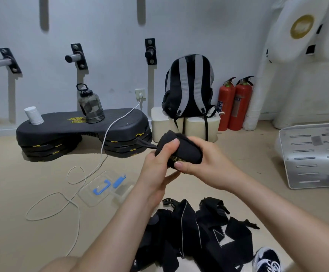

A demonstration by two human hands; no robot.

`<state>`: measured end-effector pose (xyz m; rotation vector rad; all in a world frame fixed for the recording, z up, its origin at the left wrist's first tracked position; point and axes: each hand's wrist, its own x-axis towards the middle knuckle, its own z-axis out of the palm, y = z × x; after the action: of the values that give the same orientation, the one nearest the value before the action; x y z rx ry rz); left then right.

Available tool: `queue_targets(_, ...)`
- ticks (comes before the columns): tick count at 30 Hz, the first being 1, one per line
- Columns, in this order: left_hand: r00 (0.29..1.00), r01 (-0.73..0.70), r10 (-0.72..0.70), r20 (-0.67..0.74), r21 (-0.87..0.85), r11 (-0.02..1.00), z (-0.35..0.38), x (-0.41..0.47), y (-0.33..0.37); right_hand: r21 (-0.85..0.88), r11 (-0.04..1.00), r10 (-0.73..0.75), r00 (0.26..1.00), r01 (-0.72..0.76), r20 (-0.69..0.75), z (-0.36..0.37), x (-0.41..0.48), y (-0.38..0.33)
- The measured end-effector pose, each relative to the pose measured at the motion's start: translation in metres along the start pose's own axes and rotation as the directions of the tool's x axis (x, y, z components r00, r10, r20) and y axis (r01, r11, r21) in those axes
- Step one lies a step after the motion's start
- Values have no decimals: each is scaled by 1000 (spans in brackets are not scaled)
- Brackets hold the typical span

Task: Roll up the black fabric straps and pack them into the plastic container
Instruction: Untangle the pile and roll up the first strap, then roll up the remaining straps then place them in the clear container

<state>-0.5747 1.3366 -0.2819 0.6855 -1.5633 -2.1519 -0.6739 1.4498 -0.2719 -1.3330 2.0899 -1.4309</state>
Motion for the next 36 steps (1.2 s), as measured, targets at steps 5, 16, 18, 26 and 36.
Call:
queue_targets(5, 992, -74, 70, 109, 42, 996, -20, -7, 15, -361, 919, -59, 962, 156, 265, -3, -13, -28)
queue_targets(16, 948, -276, 239, 208, 172, 946, -49, -42, 21, 259, 954, 91, 970, -149, 225, 9, -24, -50)
queue_targets(18, 957, -285, 264, 125, 212, 935, -53, -39, 18, 266, 942, 121, 947, -204, 299, 16, -16, -42)
queue_targets(26, 988, 119, 19, -152, 838, 532, -100, -4, -75, 233, 761, 530, 787, -605, 314, 93, -17, 57)
queue_targets(36, 901, 426, -151, -406, 893, 142, -230, 56, -224, 24, 624, 730, 594, -781, 338, 163, -20, 184)
